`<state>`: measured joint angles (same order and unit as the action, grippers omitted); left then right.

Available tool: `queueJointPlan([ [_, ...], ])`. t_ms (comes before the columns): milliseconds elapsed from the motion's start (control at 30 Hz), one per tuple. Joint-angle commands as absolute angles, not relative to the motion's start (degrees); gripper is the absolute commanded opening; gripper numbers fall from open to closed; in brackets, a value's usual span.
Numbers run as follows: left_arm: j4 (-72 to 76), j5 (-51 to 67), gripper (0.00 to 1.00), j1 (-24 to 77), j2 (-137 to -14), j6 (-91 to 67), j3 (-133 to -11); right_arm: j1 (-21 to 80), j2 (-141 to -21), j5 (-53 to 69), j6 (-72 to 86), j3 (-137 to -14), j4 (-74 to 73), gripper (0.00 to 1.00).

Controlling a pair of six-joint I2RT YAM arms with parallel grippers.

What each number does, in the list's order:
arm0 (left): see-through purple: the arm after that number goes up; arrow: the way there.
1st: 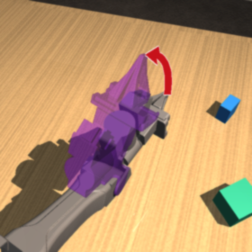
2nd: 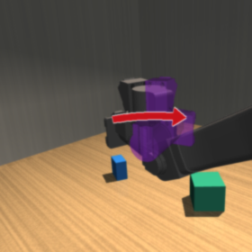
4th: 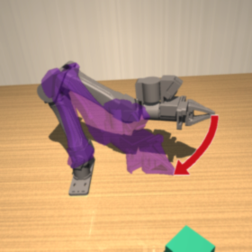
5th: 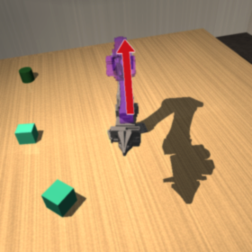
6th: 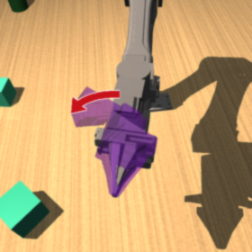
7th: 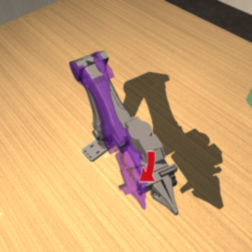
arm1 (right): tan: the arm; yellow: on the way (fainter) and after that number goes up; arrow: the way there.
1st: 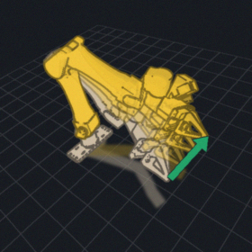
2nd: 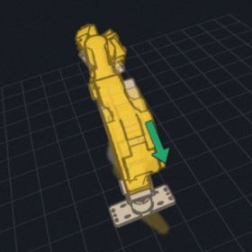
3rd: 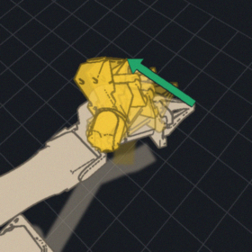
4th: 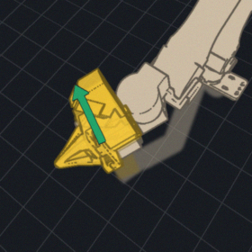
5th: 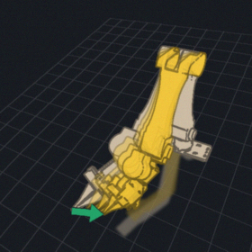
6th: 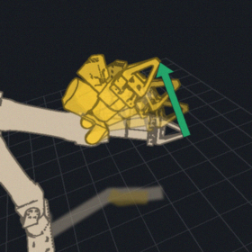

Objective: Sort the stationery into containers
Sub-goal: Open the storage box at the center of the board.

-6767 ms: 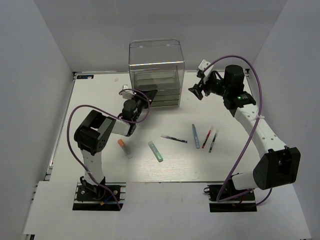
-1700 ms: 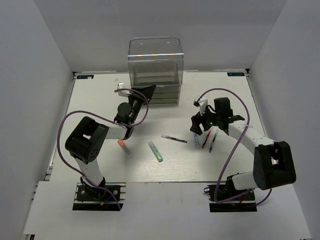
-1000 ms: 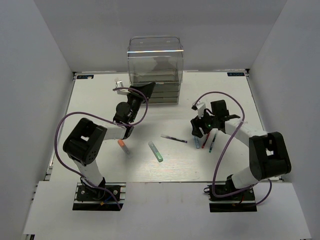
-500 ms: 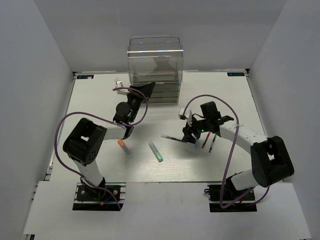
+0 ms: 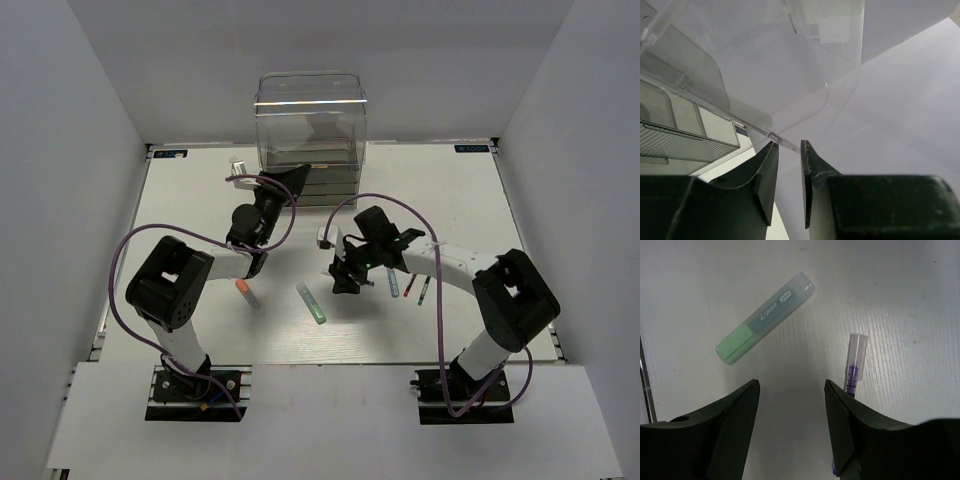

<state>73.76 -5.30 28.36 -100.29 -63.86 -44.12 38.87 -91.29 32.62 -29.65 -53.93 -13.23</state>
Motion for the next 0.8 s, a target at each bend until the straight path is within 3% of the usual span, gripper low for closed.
queueJointPlan([
  [0,83.67,-5.98,0.35,28.21,-96.15,-63.19,-46.31,40.96,-92.28,29.89,-25.84,-56.51,-10.9,0.61],
  [767,83.67,-6.5,0.35,28.21,-96.68,-63.19,-46.32,50.8,-96.41,20.93,-16.0,-58.45,-5.9,0.64],
])
